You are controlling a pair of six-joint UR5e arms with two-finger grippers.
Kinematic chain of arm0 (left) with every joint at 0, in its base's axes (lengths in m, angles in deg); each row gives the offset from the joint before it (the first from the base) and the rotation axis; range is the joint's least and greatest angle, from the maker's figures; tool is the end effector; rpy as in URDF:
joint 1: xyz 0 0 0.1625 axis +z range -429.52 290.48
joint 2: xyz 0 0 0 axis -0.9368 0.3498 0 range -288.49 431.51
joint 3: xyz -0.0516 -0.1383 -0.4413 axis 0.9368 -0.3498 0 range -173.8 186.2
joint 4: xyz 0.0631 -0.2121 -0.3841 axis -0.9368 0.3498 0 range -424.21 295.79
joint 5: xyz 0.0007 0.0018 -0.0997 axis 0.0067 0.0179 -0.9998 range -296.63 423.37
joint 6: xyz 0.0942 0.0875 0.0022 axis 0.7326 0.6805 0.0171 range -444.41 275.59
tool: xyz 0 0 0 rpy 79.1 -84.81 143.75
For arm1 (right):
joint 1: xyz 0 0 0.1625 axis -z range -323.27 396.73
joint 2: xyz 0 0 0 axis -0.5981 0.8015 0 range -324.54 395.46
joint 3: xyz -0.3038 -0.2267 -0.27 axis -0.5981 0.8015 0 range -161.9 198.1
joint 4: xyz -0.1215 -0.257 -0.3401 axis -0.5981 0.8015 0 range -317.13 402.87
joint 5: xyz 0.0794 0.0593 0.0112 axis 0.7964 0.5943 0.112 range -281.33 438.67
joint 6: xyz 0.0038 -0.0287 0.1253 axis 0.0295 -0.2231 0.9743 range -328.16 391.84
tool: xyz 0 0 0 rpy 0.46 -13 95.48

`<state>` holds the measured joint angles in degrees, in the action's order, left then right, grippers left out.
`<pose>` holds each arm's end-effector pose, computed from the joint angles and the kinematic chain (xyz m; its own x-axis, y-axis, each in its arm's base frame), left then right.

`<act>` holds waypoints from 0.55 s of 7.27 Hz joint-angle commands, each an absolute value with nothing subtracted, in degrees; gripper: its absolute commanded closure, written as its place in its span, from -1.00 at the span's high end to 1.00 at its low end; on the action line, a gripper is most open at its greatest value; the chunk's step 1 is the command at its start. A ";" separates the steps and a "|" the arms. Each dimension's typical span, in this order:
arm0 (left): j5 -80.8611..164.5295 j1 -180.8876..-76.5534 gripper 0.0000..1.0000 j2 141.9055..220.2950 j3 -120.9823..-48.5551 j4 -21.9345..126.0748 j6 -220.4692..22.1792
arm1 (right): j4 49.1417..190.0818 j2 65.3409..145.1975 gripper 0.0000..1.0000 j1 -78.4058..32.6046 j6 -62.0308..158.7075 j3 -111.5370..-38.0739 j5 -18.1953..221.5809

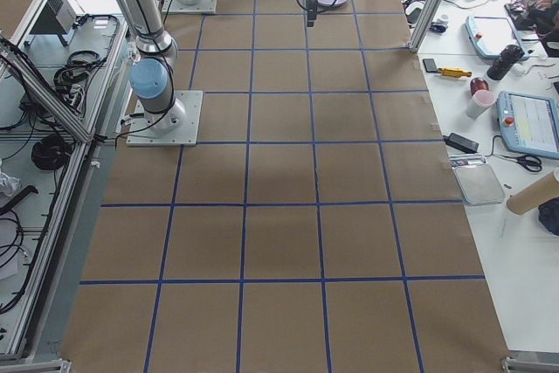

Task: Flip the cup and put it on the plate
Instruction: 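Lift the mug with the left gripper and rotate it upright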

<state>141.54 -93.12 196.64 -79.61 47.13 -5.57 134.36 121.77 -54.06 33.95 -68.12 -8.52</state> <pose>0.4784 -0.3833 0.1698 -0.5970 0.0541 0.8004 0.1301 0.9911 0.0300 0.1472 -0.5540 0.5019 -0.9985 0.0217 -0.0500 0.0230 0.9994 -0.0257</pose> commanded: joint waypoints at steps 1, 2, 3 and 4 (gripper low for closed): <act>140.54 -93.17 -0.39 197.89 -78.53 49.51 -3.13 | 134.36 121.77 1.00 -54.06 33.95 -68.12 -8.52; 139.67 -93.17 -0.65 198.50 -78.53 49.96 -3.12 | 134.36 121.77 1.00 -54.06 33.95 -68.12 -8.52; 139.57 -93.17 -0.89 198.86 -78.53 51.27 -3.12 | 134.36 121.77 1.00 -54.06 33.95 -68.12 -8.52; 139.57 -93.17 -1.00 198.95 -78.53 51.37 -2.33 | 134.36 121.77 1.00 -54.06 33.95 -68.12 -8.52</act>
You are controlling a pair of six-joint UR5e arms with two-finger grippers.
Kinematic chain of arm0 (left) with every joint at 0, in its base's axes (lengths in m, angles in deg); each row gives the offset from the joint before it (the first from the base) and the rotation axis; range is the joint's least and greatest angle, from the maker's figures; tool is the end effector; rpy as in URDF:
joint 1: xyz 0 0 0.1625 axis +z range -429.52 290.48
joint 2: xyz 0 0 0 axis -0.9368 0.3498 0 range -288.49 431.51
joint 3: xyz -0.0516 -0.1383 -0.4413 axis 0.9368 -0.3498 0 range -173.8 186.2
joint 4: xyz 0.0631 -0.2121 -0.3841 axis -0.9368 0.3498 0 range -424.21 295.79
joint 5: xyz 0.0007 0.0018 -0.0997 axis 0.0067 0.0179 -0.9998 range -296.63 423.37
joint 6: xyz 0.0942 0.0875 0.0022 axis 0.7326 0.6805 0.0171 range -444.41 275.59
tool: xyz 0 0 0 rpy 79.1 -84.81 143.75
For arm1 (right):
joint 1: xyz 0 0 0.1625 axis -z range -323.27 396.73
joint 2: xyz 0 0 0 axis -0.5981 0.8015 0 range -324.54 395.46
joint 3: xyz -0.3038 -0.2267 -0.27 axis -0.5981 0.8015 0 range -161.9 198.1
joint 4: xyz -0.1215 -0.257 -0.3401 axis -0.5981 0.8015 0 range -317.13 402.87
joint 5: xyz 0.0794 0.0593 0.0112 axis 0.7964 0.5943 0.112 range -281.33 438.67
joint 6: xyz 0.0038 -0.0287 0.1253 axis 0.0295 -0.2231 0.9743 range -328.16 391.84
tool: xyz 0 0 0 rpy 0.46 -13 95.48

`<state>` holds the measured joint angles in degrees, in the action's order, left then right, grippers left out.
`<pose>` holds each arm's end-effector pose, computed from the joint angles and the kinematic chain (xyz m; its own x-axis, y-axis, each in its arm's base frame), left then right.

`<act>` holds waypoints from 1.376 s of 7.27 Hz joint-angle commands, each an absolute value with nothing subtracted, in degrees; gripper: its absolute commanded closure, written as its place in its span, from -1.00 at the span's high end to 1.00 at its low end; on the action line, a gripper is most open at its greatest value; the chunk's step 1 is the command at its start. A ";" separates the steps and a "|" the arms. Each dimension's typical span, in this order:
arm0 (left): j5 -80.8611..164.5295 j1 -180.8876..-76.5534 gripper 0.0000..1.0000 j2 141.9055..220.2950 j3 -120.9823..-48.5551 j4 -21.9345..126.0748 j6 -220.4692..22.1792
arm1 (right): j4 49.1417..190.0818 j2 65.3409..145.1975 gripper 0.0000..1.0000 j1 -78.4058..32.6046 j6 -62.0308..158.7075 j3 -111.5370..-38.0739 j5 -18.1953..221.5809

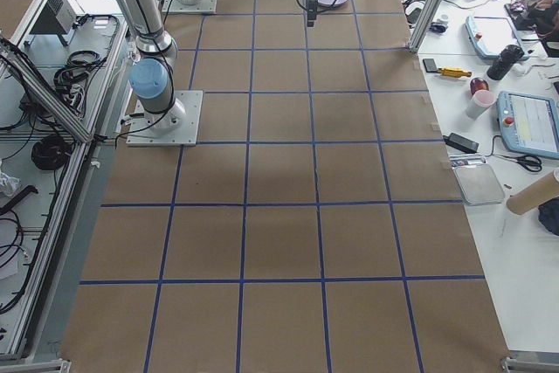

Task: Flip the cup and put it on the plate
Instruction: 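Lift the mug with the left gripper and rotate it upright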

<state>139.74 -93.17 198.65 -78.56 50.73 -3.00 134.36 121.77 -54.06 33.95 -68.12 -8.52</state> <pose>0.4747 -0.3865 0.1582 -0.5266 0.0722 0.8471 0.1319 0.9913 -0.0025 0.1472 -0.5540 0.5019 -0.9985 0.0217 -0.0500 0.0230 0.9994 -0.0257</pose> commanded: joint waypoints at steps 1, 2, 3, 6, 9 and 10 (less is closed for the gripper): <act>139.57 -93.17 -1.00 199.03 -78.53 51.45 -2.24 | 134.36 121.77 1.00 -54.06 33.95 -68.12 -8.52; 139.57 -93.17 -1.00 198.95 -78.44 51.72 -1.89 | 134.36 121.77 1.00 -54.06 33.95 -68.12 -8.52; 139.57 -93.25 -1.00 198.16 -78.44 51.72 -1.89 | 134.36 121.77 1.00 -54.06 33.95 -68.12 -8.52; 138.42 -94.39 -1.00 195.52 -73.28 57.24 -3.11 | 134.36 121.77 1.00 -54.06 33.95 -68.12 -8.52; 140.08 -100.09 -1.00 190.79 -69.21 58.84 -3.73 | 134.36 121.77 1.00 -54.06 33.95 -68.12 -8.52; 140.27 -102.89 -1.00 188.08 -68.86 58.66 -5.21 | 134.36 121.77 1.00 -54.06 33.95 -68.12 -8.52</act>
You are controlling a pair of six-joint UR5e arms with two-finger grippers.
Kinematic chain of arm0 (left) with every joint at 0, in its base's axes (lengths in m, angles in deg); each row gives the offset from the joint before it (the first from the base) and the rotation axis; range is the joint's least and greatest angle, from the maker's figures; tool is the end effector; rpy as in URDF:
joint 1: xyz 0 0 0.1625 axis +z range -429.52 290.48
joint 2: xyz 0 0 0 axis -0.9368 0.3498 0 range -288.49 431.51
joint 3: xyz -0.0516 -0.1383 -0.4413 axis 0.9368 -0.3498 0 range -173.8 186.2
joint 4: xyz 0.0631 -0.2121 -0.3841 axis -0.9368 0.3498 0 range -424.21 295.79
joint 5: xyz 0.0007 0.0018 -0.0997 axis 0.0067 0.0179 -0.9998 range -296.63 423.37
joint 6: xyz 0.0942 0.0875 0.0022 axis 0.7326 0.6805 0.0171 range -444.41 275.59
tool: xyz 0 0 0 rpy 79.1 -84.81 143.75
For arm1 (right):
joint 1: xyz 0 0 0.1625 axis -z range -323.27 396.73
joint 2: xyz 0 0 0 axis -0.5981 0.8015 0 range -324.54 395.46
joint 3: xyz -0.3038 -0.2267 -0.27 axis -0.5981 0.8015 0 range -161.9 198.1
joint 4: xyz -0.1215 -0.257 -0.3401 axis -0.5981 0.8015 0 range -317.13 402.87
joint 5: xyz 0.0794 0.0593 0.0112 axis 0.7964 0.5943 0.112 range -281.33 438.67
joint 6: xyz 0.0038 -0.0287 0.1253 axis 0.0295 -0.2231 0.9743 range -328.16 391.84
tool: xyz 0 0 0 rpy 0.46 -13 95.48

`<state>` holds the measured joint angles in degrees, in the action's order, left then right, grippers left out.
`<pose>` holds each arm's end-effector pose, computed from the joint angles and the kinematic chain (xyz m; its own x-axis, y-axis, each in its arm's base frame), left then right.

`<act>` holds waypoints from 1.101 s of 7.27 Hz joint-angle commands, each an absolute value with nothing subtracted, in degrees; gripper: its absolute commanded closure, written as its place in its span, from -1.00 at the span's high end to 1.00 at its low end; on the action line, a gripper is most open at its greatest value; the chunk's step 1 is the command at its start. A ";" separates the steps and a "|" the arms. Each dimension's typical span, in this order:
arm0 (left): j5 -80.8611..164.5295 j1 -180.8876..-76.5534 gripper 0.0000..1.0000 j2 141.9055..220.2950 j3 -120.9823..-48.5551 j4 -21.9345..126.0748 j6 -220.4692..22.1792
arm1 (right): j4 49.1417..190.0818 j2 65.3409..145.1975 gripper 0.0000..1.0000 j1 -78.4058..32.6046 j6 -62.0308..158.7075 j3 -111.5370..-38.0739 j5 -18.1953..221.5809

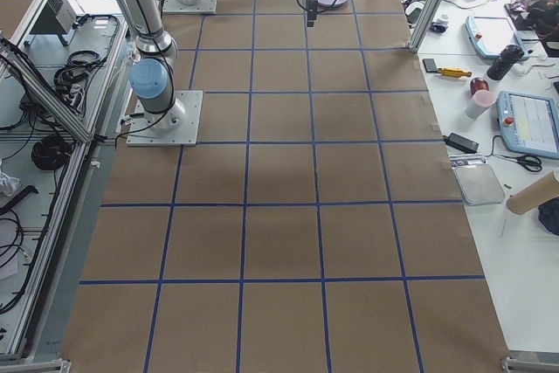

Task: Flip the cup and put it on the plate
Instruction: 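Carry the upright mug with the left gripper over the white plate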

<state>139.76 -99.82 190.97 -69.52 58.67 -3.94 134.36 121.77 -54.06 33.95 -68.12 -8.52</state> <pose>0.4447 -0.4493 0.2992 -0.6252 0.1790 0.7597 0.2389 0.9705 -0.0320 0.1472 -0.5540 0.5019 -0.9985 0.0217 -0.0500 0.0230 0.9994 -0.0257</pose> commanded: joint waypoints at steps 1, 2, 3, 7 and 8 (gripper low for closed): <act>140.18 -105.62 -1.00 185.53 -68.94 58.57 -8.97 | 134.36 121.77 1.00 -54.06 33.95 -68.12 -8.52; 140.18 -109.39 -1.00 183.41 -68.95 57.53 -12.40 | 134.36 121.77 1.00 -54.06 34.03 -68.12 -8.52; 141.23 -113.34 -1.00 181.56 -68.95 56.39 -15.74 | 134.36 121.77 1.00 -54.06 34.03 -68.12 -8.52; 145.28 -128.73 -1.00 177.07 -69.30 48.22 -32.61 | 134.36 121.77 1.00 -54.06 34.03 -68.12 -8.52; 147.28 -132.50 -1.00 176.80 -69.56 44.98 -35.87 | 134.36 121.77 1.00 -54.06 34.03 -68.12 -8.52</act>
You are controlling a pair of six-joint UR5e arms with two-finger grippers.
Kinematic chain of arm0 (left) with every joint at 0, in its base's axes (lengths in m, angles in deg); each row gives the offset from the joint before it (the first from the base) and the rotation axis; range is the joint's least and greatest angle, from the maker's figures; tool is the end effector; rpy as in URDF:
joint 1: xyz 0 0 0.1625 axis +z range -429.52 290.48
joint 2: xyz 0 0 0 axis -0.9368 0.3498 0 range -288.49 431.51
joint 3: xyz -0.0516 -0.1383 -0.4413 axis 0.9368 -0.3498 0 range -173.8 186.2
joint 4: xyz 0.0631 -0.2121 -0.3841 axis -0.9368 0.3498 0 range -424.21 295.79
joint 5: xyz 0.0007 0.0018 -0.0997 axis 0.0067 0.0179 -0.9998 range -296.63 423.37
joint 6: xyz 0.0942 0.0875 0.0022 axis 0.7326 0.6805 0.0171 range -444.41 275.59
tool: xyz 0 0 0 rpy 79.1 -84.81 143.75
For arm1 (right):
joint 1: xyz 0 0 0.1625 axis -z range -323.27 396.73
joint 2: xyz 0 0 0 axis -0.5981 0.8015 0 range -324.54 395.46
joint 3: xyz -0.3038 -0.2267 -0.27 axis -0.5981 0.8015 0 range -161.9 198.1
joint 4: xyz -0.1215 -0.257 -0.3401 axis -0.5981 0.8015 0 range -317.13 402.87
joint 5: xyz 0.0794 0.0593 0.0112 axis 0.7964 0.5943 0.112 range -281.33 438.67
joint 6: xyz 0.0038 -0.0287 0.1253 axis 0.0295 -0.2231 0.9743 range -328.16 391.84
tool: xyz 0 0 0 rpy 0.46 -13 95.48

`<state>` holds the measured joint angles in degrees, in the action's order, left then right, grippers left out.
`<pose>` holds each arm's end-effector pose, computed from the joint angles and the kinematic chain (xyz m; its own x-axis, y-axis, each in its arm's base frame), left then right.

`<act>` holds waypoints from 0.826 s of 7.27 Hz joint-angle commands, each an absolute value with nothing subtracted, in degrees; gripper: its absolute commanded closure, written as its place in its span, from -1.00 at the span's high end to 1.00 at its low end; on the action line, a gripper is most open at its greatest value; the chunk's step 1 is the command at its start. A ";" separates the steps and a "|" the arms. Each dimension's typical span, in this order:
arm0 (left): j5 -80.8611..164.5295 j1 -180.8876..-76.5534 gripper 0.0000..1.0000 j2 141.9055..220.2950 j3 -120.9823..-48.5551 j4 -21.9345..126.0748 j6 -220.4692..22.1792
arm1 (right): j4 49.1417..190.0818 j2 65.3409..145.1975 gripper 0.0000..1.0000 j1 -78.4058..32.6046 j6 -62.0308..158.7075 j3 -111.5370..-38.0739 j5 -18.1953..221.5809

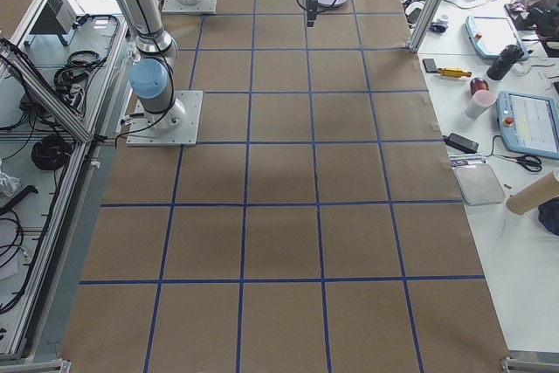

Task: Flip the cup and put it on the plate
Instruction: 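Carry the upright mug with the left gripper over the white plate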

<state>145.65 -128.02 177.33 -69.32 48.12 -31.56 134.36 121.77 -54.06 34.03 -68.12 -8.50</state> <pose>0.1797 -0.5815 0.4436 -0.8746 0.2819 0.3944 0.3620 0.9209 0.1444 0.1473 -0.5540 0.5019 -0.9985 0.0231 -0.0504 0.0244 0.9994 -0.0256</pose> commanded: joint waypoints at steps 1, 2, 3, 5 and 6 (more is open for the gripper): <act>149.04 -136.20 -1.00 177.15 -70.17 41.12 -39.55 | 134.36 121.77 1.00 -54.06 34.03 -68.21 -8.52; 149.32 -139.54 -1.00 177.15 -70.35 39.60 -44.98 | 134.36 121.77 1.00 -54.06 33.95 -68.12 -8.52; 149.32 -142.01 -1.00 177.41 -70.53 36.89 -50.87 | 134.36 121.77 1.00 -54.06 33.95 -68.12 -8.52; 149.23 -145.97 -1.00 176.19 -74.80 29.62 -62.03 | 134.36 121.77 1.00 -54.06 33.95 -68.12 -8.52; 149.41 -147.73 -1.00 175.66 -78.23 23.39 -64.87 | 134.36 121.77 1.00 -54.06 33.95 -68.12 -8.52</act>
<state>149.24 -145.36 176.33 -74.54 29.96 -59.80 134.36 121.77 -54.06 33.95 -68.12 -8.52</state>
